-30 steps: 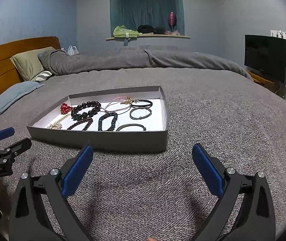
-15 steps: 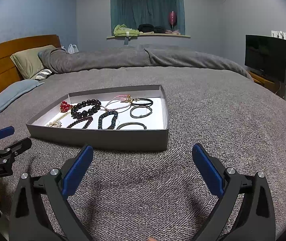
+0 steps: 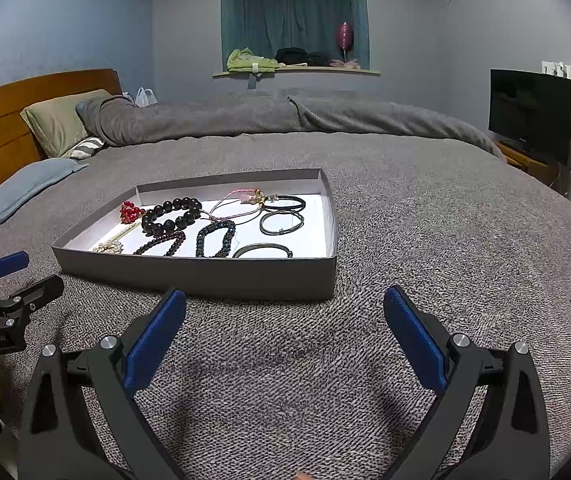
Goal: Organize jewelry
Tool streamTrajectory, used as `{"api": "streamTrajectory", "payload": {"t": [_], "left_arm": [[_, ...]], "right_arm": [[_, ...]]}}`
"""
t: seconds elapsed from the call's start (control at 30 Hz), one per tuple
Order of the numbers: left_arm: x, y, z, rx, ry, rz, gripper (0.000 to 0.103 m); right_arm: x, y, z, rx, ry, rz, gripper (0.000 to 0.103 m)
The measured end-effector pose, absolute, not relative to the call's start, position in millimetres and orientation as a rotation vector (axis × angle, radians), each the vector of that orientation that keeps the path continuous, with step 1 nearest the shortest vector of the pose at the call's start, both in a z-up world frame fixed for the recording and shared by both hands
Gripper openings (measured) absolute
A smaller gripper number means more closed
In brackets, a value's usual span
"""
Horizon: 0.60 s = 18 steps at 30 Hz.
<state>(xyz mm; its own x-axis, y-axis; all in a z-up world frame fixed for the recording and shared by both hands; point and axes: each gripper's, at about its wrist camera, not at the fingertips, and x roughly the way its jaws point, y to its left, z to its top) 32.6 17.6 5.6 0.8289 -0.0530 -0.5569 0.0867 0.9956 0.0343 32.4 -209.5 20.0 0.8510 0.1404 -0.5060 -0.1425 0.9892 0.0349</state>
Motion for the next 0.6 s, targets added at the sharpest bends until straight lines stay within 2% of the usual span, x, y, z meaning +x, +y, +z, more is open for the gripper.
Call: {"api": "streamTrajectory", "payload": {"t": [0.6], "left_arm": [[32.2,17.5,5.3,0.063,0.587,-0.075,0.097]], "right_arm": [[32.4,-208.7,19.3,-0.007,0.535,0.15,0.098]]}}
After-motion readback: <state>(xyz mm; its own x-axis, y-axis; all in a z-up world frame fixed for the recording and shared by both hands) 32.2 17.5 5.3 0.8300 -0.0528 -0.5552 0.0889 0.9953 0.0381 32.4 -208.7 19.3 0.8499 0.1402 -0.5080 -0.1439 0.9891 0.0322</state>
